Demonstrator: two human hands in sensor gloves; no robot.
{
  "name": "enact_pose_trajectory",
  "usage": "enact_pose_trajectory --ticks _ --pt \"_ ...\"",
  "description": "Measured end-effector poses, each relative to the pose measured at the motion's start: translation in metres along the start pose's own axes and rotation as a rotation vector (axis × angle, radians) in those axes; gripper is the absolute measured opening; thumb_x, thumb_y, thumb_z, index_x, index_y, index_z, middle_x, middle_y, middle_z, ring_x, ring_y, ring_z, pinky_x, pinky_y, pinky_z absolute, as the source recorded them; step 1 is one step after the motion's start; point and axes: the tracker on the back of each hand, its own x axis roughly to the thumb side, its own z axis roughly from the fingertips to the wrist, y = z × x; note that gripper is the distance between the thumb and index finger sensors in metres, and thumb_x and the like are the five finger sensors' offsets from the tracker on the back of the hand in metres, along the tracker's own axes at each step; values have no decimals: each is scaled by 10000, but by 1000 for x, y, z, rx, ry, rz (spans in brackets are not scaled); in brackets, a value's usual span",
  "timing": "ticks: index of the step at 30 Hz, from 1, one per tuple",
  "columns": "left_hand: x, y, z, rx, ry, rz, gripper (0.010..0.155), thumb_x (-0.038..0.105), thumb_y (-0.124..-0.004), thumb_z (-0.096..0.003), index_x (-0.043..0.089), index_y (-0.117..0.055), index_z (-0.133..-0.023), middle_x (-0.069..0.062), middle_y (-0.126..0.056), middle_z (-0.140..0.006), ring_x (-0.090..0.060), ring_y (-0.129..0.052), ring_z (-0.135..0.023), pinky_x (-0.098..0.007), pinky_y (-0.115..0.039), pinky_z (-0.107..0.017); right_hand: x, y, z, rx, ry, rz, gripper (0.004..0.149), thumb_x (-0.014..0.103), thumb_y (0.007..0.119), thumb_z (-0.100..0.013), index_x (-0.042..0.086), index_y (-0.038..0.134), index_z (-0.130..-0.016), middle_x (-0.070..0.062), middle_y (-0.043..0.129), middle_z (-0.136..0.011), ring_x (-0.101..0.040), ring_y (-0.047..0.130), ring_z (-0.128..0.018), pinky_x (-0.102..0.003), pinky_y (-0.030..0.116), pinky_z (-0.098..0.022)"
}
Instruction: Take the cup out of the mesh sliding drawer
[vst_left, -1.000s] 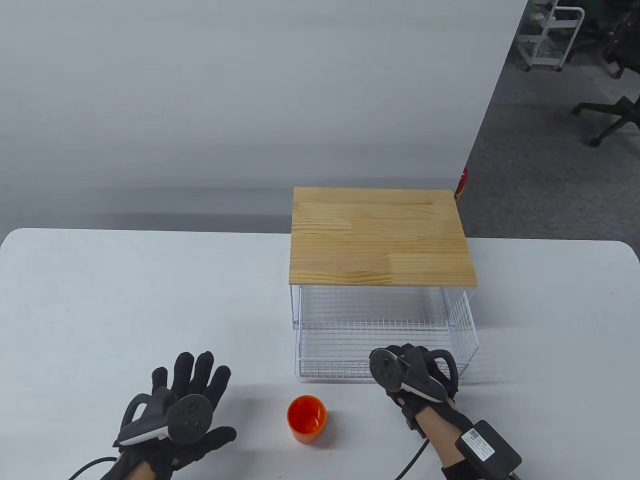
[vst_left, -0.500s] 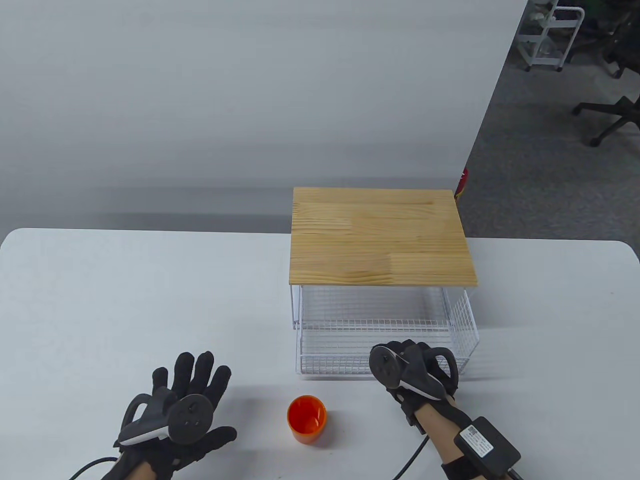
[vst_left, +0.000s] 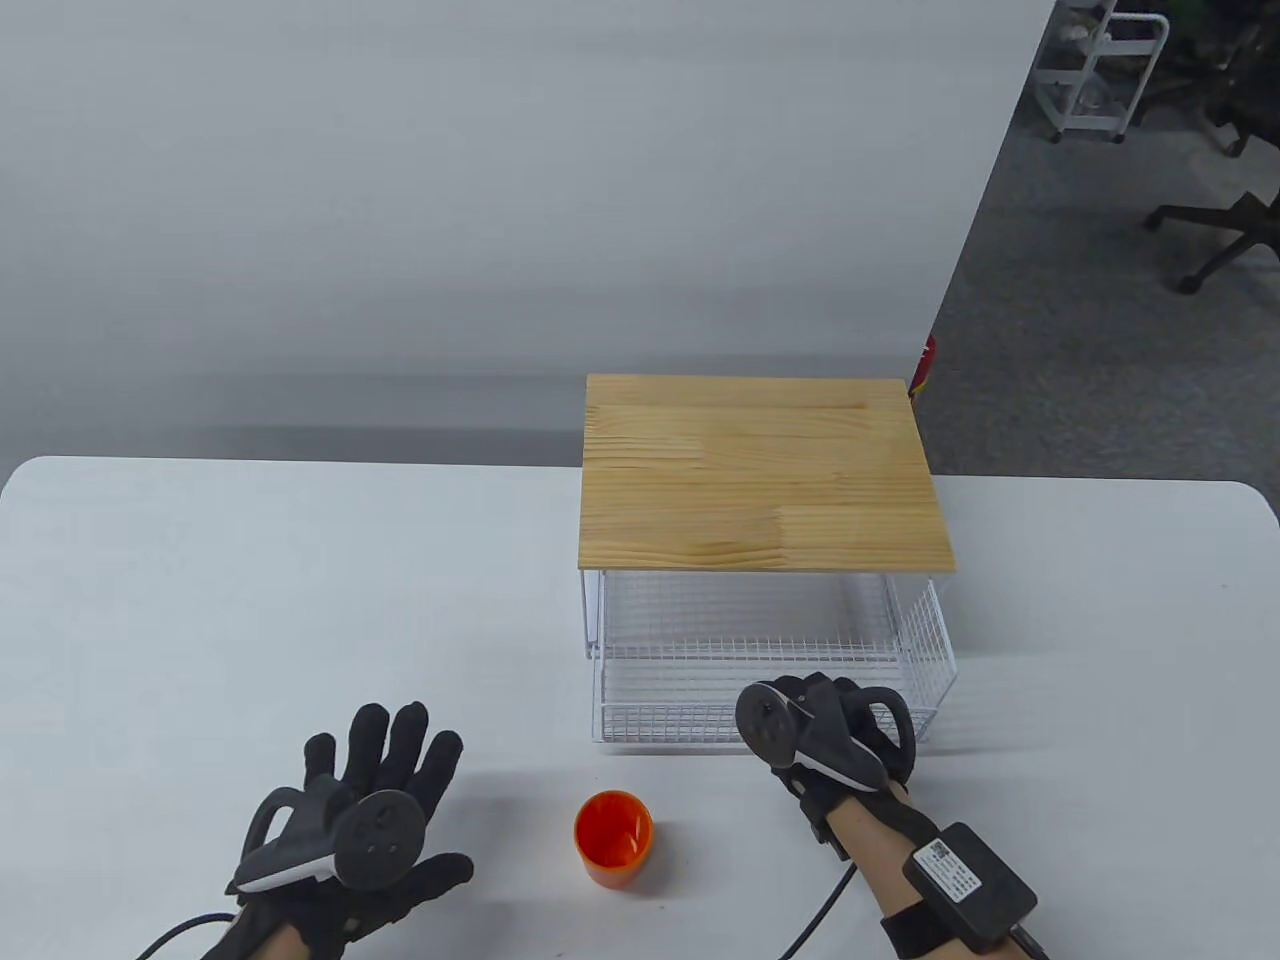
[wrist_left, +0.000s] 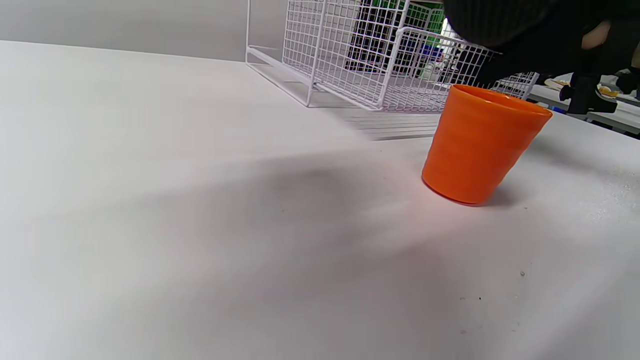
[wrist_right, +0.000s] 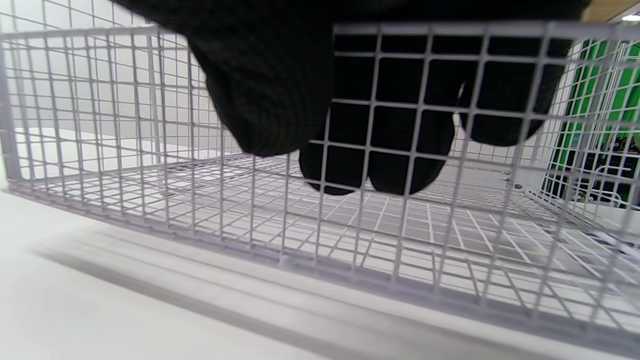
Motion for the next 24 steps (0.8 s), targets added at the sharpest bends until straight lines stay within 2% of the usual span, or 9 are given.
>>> enact_pose_trajectory --ticks 24 --pt "1 -1 0 -14 0 -1 997 674 -556 -541 106 47 -1098 -304 148 -1057 -643 118 -914 -847 -18 -526 2 -1 -6 -7 26 39 262 208 887 -542 324 969 -762 -72 1135 -753 -366 1165 -649 -607 980 -439"
